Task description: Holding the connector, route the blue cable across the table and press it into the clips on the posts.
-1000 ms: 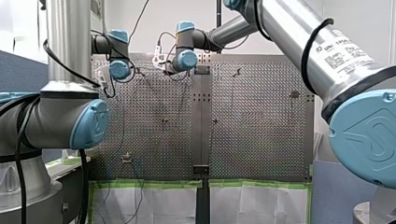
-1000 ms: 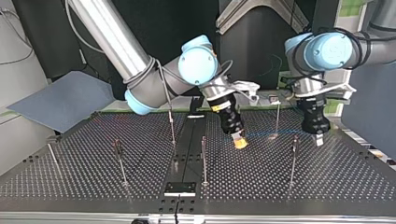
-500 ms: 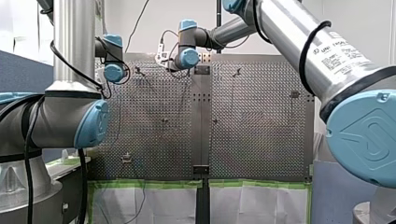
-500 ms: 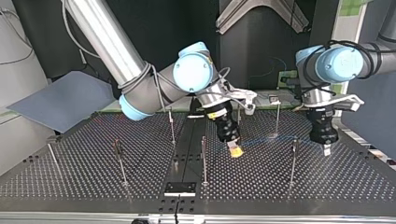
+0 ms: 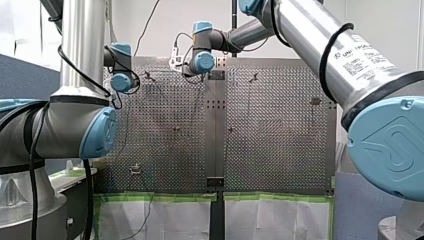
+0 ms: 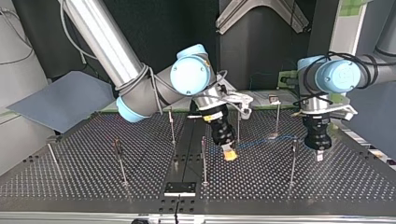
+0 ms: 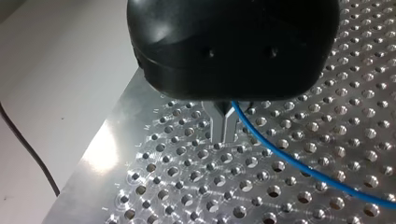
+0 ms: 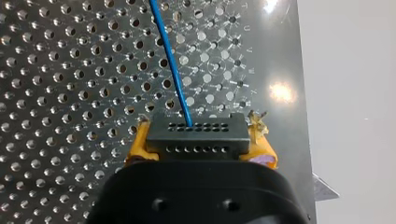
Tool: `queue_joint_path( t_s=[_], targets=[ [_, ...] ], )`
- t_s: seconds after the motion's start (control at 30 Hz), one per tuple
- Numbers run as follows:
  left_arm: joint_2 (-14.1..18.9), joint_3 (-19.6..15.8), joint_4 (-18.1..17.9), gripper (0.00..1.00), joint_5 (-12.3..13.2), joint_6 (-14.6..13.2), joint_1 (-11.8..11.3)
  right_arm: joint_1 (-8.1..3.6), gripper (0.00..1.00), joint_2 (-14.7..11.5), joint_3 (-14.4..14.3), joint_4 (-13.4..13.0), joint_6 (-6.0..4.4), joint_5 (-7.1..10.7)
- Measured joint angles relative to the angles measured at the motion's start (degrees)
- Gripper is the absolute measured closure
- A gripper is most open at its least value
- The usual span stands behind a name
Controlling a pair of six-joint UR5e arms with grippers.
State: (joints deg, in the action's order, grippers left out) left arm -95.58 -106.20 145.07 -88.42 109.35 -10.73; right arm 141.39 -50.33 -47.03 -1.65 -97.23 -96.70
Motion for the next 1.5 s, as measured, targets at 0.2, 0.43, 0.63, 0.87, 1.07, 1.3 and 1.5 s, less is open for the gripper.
queue_joint_path(
  t_s=[0.2,0.43,0.63,0.87,1.07,1.3,1.5],
  targets=[
    [-1.04,0.04,-0.06,1.0,1.1,0.37,0.4,0.08,1.0,0.08,-0.02,0.2,0.14,-1.23],
    [-3.41,0.56,0.08,1.0,1.18,-0.43,0.13,0.03,1.0,0.15,-0.04,0.23,0.42,-1.72],
    [-3.49,0.82,0.66,1.0,0.37,-0.87,-0.27,0.05,1.0,0.17,-0.01,0.24,0.96,-1.73],
    [-1.49,0.49,3.23,0.51,0.08,0.33,-0.04,0.32,1.0,0.22,-0.02,0.55,1.2,-2.17],
    [1.36,-1.25,4.48,0.0,-1.69,2.36,0.58,0.48,1.0,0.33,-0.04,0.73,1.16,-3.12],
    [2.59,-2.58,7.05,0.0,-4.67,1.14,1.97,0.74,1.0,1.83,-0.08,1.03,0.83,-3.54],
    [3.74,-4.13,10.13,0.0,-5.8,1.1,3.49,0.92,1.0,4.58,-0.31,1.24,0.65,-3.64]
  ],
)
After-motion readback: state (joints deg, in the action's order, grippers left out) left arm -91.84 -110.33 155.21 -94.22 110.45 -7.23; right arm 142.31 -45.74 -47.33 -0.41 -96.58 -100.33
